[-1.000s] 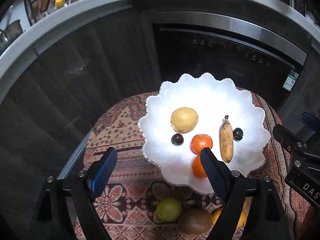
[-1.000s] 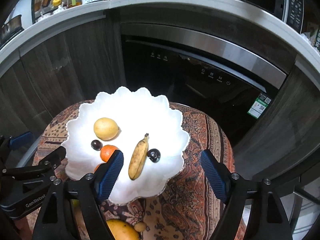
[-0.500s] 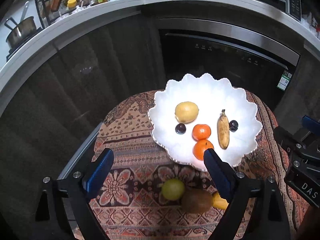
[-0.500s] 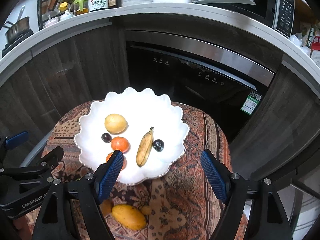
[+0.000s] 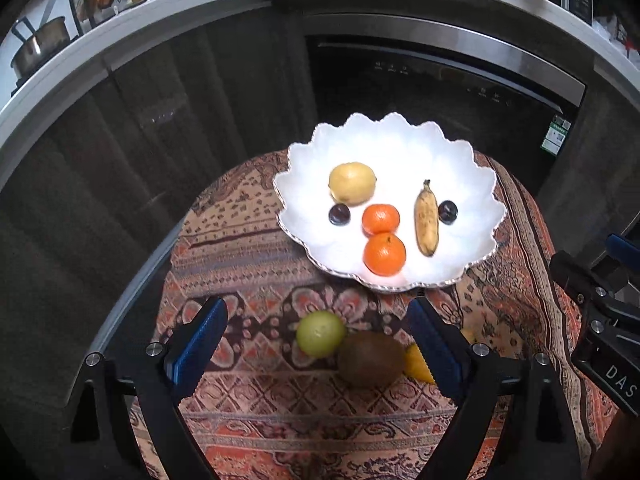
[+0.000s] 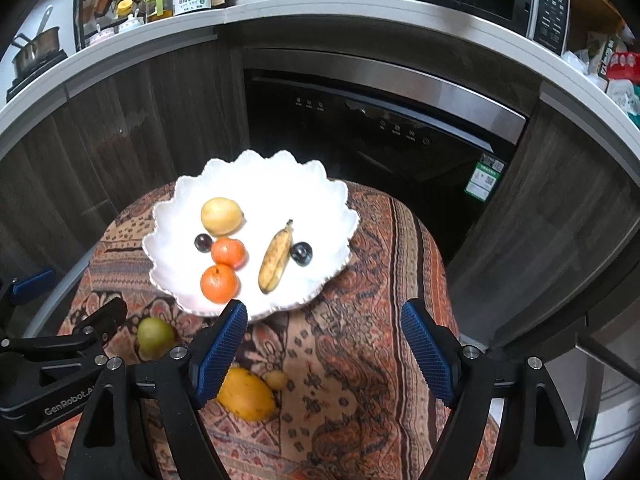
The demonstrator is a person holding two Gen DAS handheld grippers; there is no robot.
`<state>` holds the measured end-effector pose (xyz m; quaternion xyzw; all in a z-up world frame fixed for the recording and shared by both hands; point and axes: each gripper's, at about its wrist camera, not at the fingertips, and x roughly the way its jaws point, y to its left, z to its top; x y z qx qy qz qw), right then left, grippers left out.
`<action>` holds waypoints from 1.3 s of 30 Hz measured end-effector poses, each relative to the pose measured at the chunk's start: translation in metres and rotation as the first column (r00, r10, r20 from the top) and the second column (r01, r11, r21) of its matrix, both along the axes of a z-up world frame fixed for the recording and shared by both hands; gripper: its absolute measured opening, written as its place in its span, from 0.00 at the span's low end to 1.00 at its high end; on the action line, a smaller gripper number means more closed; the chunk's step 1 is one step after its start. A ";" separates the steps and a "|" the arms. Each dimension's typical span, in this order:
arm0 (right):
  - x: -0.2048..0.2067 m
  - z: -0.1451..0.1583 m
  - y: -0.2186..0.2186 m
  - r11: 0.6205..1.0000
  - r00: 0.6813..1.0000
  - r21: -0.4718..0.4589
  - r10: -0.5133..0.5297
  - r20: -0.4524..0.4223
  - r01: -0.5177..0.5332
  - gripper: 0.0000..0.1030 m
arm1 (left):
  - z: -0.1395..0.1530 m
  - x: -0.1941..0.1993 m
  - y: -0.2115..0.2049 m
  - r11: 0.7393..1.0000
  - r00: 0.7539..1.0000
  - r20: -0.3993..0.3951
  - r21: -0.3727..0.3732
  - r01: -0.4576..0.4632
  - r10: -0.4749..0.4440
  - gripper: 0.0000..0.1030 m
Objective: Organize fruits
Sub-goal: 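Withdraw both tools from the bowl toward the kiwi and mango, then grasp the brown kiwi with the left tool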
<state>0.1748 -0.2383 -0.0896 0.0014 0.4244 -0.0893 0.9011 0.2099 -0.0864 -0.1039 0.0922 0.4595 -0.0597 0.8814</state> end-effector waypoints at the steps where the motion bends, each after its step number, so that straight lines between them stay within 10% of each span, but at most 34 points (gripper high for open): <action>1: -0.001 -0.002 -0.001 1.000 1.000 0.001 0.000 -0.005 0.000 0.78 | -0.003 -0.001 -0.001 1.000 1.000 -0.007 -0.004 -0.004 0.004 0.89; 39: 0.024 -0.086 -0.044 0.989 0.987 0.079 0.132 -0.093 -0.125 0.78 | -0.112 0.009 -0.025 0.907 0.893 -0.238 -0.090 -0.412 0.382 0.70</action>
